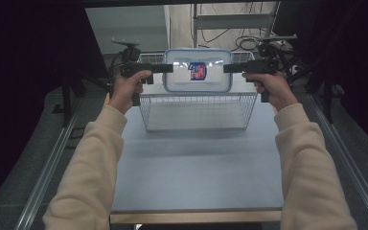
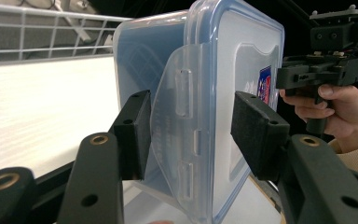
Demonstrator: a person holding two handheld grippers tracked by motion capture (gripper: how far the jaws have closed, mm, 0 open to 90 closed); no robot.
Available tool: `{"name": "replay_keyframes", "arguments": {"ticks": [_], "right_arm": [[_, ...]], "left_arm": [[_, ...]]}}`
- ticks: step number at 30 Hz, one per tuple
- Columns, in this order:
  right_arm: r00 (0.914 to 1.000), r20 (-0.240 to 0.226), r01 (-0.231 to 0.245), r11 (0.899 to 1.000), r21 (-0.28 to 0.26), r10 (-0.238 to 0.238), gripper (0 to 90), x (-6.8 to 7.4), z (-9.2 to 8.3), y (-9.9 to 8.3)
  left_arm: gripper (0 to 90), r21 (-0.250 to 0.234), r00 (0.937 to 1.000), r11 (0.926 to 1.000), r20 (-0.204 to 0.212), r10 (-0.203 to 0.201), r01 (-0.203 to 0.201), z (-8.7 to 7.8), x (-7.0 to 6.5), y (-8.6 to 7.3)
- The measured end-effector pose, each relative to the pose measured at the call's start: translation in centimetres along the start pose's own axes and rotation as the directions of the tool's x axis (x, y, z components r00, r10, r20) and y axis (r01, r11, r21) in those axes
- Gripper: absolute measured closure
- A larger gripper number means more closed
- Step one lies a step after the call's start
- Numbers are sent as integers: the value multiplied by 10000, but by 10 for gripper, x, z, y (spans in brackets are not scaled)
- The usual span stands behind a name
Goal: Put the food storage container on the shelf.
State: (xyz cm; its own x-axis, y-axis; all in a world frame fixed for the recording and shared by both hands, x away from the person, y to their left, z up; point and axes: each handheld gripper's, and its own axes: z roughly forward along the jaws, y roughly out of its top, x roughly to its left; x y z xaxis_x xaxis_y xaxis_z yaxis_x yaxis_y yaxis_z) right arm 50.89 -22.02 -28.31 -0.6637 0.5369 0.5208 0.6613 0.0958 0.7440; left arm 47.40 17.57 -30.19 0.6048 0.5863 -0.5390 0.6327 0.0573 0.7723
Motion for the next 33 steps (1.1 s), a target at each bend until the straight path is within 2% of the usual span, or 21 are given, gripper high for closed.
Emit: {"name": "replay_keyframes", "arguments": {"ticks": [6,8,14,15,17,18,22,24,25,26,27,28,29,31,33], "right_arm": [[9992,-70,-396,9992,37,396,536,-14,11,10],[9986,62,-523,9986,126,522,534,-19,15,16],[9947,142,-1018,9948,-28,1018,520,-29,21,20],[9949,236,-979,9952,-18,979,513,-29,22,20],[9932,463,-1064,9943,-60,1065,504,-28,24,21],[9932,463,-1064,9943,-60,1065,504,-28,24,21],[9850,763,-1542,9880,-131,1547,491,-29,29,22],[9808,1058,-1626,9864,-224,1641,485,-28,30,23],[9784,1298,-1590,9870,-228,1606,509,-27,31,23],[9757,1486,-1607,9869,-157,1612,496,-26,32,23],[9707,1815,-1592,9872,-54,1576,510,-25,35,22],[9688,1875,-1614,9867,-174,1618,497,-24,36,22],[9661,1933,-1683,9853,-309,1711,497,-24,37,21],[9650,1962,-1708,9847,-332,1740,496,-24,37,20],[9652,1967,-1653,9849,-517,1723,494,-23,35,18]], "left_arm": [[492,100,9995,9995,-46,-296,297,7,12,4],[492,275,9987,9983,-69,-511,513,13,20,5],[488,162,9956,9954,-53,-940,940,19,27,9],[487,110,9948,9947,-49,-1020,1021,20,29,10],[483,-15,9917,9917,-1,-1286,1286,22,32,10],[482,-15,9917,9917,-1,-1286,1286,22,32,10],[475,-298,9794,9790,202,-2011,2017,28,45,11],[465,-338,9750,9745,21,-2221,2220,31,48,12],[449,-283,9736,9736,-204,-2271,2265,33,50,12],[429,-161,9740,9754,-534,-2203,2197,36,51,12],[414,-192,9746,9755,-441,-2197,2190,37,51,12],[410,-216,9733,9746,-513,-2236,2228,38,51,12],[384,-195,9678,9698,-628,-2438,2431,39,50,13],[323,-130,9652,9686,-811,-2484,2482,40,49,14],[286,-136,9653,9705,-1004,-2409,2408,40,47,14]]}}
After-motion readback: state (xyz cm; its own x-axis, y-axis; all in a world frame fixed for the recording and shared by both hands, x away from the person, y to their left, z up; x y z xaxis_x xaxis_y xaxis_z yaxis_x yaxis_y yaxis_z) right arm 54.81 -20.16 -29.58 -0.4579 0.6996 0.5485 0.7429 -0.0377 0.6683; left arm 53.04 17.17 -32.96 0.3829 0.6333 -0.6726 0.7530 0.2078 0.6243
